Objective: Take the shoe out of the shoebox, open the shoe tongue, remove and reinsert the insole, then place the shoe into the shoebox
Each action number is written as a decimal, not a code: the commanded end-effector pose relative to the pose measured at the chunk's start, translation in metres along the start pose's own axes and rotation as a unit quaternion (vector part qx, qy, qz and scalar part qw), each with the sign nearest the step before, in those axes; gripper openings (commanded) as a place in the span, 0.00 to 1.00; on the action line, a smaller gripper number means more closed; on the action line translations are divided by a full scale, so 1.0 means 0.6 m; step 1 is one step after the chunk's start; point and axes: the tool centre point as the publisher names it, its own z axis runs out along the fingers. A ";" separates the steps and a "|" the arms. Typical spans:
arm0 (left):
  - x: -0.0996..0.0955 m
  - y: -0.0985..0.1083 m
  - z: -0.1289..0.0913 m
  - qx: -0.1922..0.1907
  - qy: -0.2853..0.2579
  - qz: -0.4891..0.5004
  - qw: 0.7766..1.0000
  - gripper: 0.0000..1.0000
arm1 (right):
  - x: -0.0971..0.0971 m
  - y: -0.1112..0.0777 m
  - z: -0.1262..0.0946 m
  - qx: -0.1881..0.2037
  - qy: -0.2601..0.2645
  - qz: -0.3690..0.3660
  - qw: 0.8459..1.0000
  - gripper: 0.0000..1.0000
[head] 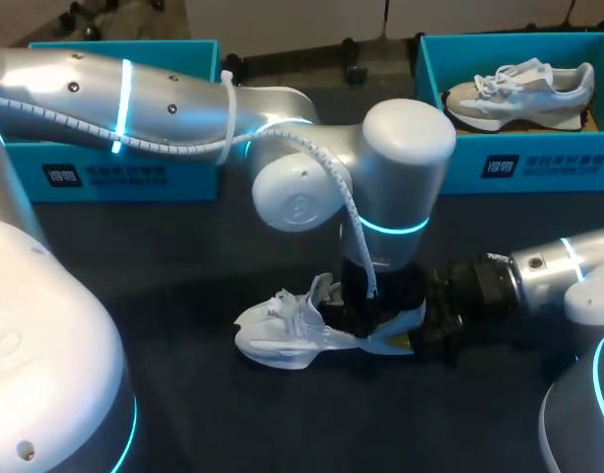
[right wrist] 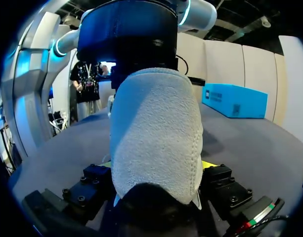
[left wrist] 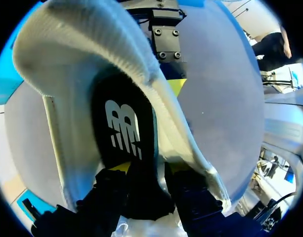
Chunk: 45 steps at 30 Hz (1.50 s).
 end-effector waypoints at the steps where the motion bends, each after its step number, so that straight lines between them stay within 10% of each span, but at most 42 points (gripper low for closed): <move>1: -0.010 -0.013 0.024 -0.004 0.001 -0.005 1.000 0.42 | -0.002 0.008 0.000 0.001 0.000 0.000 1.000 0.00; 14: -0.042 -0.005 0.007 -0.020 -0.030 -0.018 0.999 0.35 | -0.002 0.008 0.000 0.001 0.000 0.000 1.000 0.00; 29: -0.082 0.010 -0.010 -0.026 -0.043 -0.035 0.998 0.00 | -0.002 0.008 0.000 0.001 0.000 0.000 1.000 0.00; 45: -0.040 0.030 -0.083 0.118 0.053 0.005 0.992 0.00 | -0.002 0.008 0.000 0.001 0.000 0.000 1.000 0.00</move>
